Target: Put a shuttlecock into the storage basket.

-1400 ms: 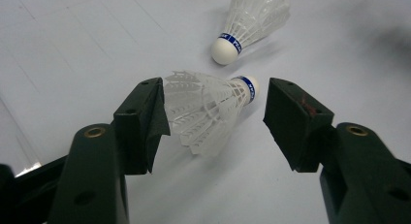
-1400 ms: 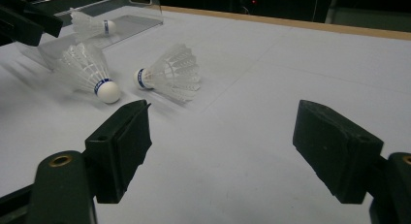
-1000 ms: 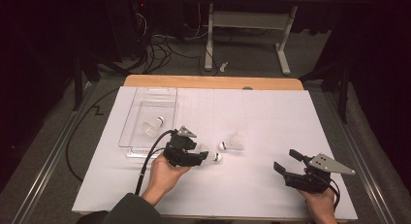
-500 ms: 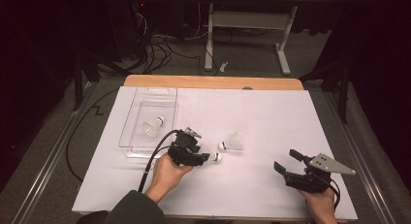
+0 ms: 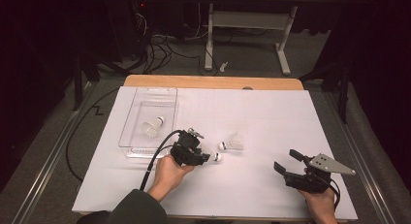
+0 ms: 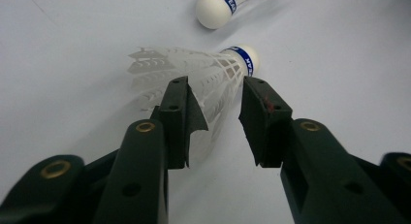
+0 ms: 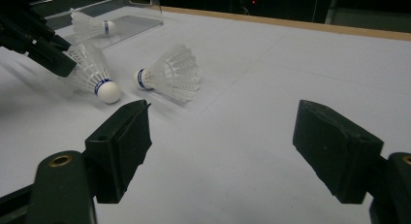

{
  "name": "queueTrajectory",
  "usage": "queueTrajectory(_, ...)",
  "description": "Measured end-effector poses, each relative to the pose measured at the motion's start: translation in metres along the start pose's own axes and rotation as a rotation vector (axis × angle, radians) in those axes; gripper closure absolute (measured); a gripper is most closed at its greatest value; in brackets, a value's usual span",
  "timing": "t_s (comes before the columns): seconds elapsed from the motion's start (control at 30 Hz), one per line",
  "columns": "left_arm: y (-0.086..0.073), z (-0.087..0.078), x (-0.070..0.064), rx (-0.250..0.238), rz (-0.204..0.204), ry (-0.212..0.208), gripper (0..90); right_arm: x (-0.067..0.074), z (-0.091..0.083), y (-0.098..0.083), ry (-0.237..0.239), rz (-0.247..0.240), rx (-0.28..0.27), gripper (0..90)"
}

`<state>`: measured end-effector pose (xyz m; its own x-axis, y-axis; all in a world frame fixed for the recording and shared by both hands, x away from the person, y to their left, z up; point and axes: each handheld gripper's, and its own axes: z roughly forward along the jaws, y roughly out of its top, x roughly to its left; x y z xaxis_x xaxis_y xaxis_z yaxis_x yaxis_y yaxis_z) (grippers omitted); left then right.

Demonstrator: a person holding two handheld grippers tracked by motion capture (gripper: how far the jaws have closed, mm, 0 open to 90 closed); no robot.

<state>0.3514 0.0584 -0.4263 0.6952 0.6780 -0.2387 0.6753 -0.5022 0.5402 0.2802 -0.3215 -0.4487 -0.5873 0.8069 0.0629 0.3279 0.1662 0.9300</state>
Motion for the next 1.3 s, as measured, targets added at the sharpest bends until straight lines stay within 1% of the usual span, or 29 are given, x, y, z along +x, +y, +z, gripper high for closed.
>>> queueTrajectory(0.13, 0.0003, 0.0011, -0.0011, 0.005, 0.004, -0.002, 68.4, 0.0, 0.0001, 0.0, 0.001, 0.0, 0.0, 21.8)
queueTrajectory(0.17, 0.0005, 0.0008, -0.0011, 0.008, 0.011, 0.002, 68.4, 0.0, 0.0001, 0.0, 0.001, 0.0, 0.0, 21.8)
queueTrajectory(0.23, 0.0008, 0.0016, -0.0015, 0.013, 0.011, -0.006, 70.6, 0.0001, 0.0001, 0.0, 0.001, -0.001, 0.0, 21.8)
queueTrajectory(0.3, 0.001, 0.0018, -0.0018, 0.015, 0.015, -0.001, 71.1, 0.0001, 0.0001, 0.0, 0.001, -0.001, 0.0, 21.8)
queueTrajectory(0.37, 0.0011, 0.0029, -0.0025, 0.022, 0.014, -0.012, 72.9, 0.0001, 0.0001, 0.0, 0.001, 0.0, 0.0, 21.8)
queueTrajectory(0.43, 0.0011, 0.0032, -0.0028, 0.025, 0.016, -0.014, 73.5, 0.0001, 0.0001, 0.0, 0.001, 0.0, 0.0, 21.8)
queueTrajectory(0.63, 0.001, 0.004, -0.0031, 0.034, 0.024, -0.021, 80.6, 0.0002, 0.0002, 0.0, 0.002, -0.001, 0.0, 21.8)
queueTrajectory(0.67, 0.001, 0.0043, -0.0032, 0.037, 0.027, -0.023, 80.6, 0.0002, 0.0002, 0.0, 0.002, -0.001, 0.0, 21.8)
queueTrajectory(0.77, 0.001, 0.0036, -0.004, 0.035, 0.036, -0.033, 84.7, 0.0002, 0.0002, 0.0, 0.002, -0.001, 0.0, 21.8)
queueTrajectory(0.93, 0.0019, 0.0032, -0.0058, 0.031, 0.045, -0.042, 88.4, 0.0003, 0.0002, 0.0, 0.002, -0.001, 0.001, 21.8)
queueTrajectory(1.3, 0.0028, 0.0028, -0.0077, 0.036, 0.061, -0.052, 89.2, 0.0003, 0.0001, 0.0001, 0.003, 0.0, 0.0, 21.8)
